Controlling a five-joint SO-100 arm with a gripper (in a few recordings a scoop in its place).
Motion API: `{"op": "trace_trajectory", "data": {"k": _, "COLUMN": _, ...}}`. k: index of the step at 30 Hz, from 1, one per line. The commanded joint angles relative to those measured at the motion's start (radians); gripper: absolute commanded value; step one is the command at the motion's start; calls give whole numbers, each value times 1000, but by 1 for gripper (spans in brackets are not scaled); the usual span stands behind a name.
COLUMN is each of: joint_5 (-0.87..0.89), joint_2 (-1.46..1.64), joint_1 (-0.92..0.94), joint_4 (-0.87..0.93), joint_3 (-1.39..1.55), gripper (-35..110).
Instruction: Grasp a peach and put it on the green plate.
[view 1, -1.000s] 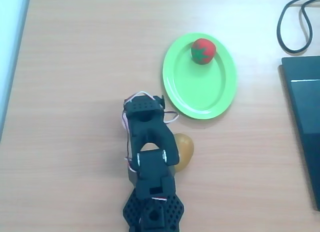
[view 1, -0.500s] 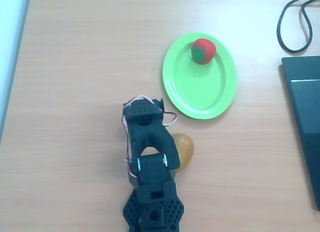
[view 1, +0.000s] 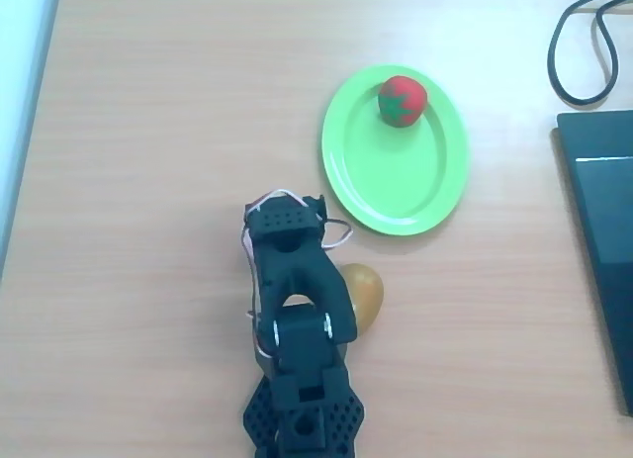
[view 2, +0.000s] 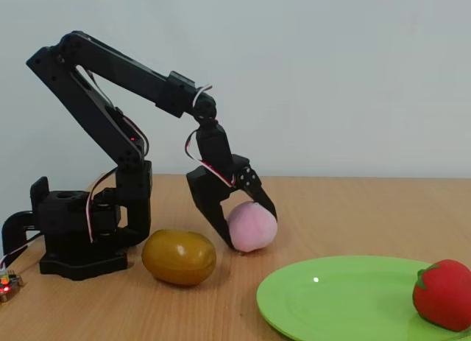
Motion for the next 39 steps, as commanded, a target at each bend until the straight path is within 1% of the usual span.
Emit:
{"op": "trace_trajectory", "data": {"k": 1, "joint_5": -5, "joint_2": 40, "joint_1": 12, "joint_4": -2, "joint_3": -49, "gripper": 32}}
{"op": "trace_trajectory", "data": {"k": 10, "joint_5": 92, "joint_2": 15, "joint_1": 44, "joint_4": -2, "joint_3": -193, "gripper": 31}}
{"op": "trace_trajectory", "data": {"k": 18, "joint_5": 219, "joint_2": -130, "joint_1": 114, "joint_4": 2, "joint_3": -405, "gripper": 32}}
{"op": "trace_trajectory", "data": {"k": 26, "joint_5": 288, "joint_2": -373, "joint_1": 196, "joint_4": 158, "joint_3": -678, "gripper": 34}}
{"op": "trace_trajectory", "data": {"k": 39, "joint_5": 321, "joint_2": -669, "joint_1": 354, "joint_4": 281, "joint_3": -966, "gripper": 32}}
